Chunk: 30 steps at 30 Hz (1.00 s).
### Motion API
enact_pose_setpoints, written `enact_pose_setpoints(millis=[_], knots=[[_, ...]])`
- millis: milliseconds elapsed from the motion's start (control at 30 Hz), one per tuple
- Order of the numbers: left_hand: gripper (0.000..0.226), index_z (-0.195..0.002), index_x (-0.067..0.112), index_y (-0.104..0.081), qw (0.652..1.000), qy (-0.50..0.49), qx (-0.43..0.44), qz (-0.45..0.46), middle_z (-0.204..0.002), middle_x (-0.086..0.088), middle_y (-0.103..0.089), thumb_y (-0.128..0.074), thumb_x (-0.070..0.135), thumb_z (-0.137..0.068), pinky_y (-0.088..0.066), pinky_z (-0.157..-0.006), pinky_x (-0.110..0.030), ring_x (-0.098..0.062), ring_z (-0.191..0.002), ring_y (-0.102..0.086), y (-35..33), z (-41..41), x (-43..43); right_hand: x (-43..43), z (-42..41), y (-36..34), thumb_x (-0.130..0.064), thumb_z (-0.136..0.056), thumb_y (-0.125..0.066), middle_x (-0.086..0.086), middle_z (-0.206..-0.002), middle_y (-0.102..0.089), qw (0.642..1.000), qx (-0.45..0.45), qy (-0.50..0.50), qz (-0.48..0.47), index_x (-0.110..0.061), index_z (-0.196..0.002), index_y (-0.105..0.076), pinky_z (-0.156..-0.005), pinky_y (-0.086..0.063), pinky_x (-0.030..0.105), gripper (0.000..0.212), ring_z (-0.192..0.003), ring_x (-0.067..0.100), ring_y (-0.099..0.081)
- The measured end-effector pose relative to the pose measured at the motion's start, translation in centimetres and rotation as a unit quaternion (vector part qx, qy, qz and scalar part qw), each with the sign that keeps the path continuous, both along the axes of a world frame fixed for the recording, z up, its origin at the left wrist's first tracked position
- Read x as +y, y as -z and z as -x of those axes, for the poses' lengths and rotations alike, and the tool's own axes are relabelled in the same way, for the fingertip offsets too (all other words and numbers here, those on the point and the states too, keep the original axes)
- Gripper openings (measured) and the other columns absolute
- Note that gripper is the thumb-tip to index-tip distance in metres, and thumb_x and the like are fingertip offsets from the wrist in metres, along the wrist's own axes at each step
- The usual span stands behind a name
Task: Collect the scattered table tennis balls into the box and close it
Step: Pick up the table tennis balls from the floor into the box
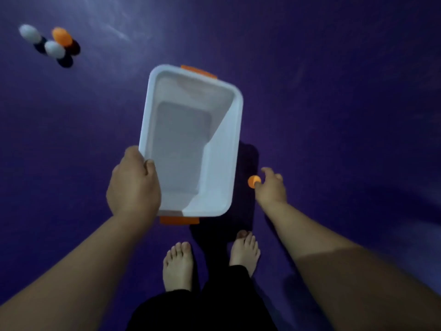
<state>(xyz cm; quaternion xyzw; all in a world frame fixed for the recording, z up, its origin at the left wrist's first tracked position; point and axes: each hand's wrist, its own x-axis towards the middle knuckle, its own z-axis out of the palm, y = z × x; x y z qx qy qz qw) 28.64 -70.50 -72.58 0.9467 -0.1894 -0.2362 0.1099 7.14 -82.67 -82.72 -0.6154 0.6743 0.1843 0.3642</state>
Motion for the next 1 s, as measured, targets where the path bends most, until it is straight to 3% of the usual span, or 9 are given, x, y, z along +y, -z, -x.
enact_pose_setpoints(millis=[167,333,500,667,833,1000], knots=[[0.013,-0.089,0.016,-0.039,1.0,-0.009,-0.011,0.028,-0.08,-0.001,-0.049,-0.038,0.026,-0.097,-0.043,-0.055,-0.039,-0.024,-0.072,-0.052,3.2,-1.0,-0.3,0.4,-0.8,4.3,-0.034,-0.094,-0.051,0.014,-0.125,-0.04,0.992,0.065,-0.103,0.019,-0.017,-0.128,-0.043,-0.067,-0.04,0.033,0.039,-0.096,0.036,-0.057],[0.013,-0.088,0.017,-0.037,0.999,-0.038,-0.004,0.033,-0.08,0.001,-0.047,-0.038,0.026,-0.097,-0.036,-0.055,-0.035,-0.024,-0.075,-0.051,3.4,-1.4,-0.2,0.4,-0.8,3.3,-0.015,-0.086,-0.062,0.017,-0.118,-0.046,0.999,0.004,-0.037,0.012,-0.008,-0.115,-0.05,-0.069,-0.036,0.027,0.032,-0.086,0.027,-0.052],[0.011,-0.089,0.018,-0.036,0.997,-0.074,0.005,0.019,-0.082,0.001,-0.046,-0.039,0.024,-0.098,-0.037,-0.055,-0.034,-0.023,-0.075,-0.051,-0.3,-1.2,-0.5,-2.3,-4.8,-5.4,-0.021,-0.082,-0.068,0.0,-0.11,-0.05,0.965,-0.192,0.046,0.174,-0.013,-0.112,-0.055,-0.069,-0.039,0.016,0.033,-0.09,0.014,-0.051],[0.011,-0.088,0.015,-0.038,0.994,-0.108,0.015,-0.001,-0.079,-0.003,-0.047,-0.039,0.021,-0.097,-0.029,-0.051,-0.031,-0.023,-0.071,-0.048,-7.0,-2.4,-2.4,-4.3,-10.6,-16.1,-0.02,-0.076,-0.075,-0.01,-0.105,-0.049,0.935,-0.309,-0.059,0.167,-0.018,-0.11,-0.057,-0.074,-0.044,0.012,0.039,-0.089,0.006,-0.052],[0.012,-0.098,0.008,-0.046,0.993,-0.119,0.016,0.006,-0.084,-0.005,-0.051,-0.042,0.019,-0.097,-0.037,-0.054,-0.033,-0.024,-0.073,-0.052,-14.5,-4.7,-3.4,-5.0,-15.3,-24.4,-0.024,-0.077,-0.074,-0.019,-0.098,-0.044,0.916,-0.318,-0.223,0.096,-0.018,-0.113,-0.056,-0.064,-0.039,0.003,0.041,-0.066,-0.001,-0.053],[0.015,-0.102,0.006,-0.047,0.988,-0.151,0.024,-0.001,-0.085,-0.009,-0.054,-0.042,0.019,-0.096,-0.037,-0.053,-0.034,-0.029,-0.074,-0.055,-20.2,-8.2,-2.3,-5.1,-18.8,-30.2,-0.02,-0.084,-0.066,-0.013,-0.096,-0.047,0.917,-0.297,-0.243,0.107,-0.017,-0.114,-0.057,-0.064,-0.038,0.009,0.032,-0.064,0.004,-0.051]])
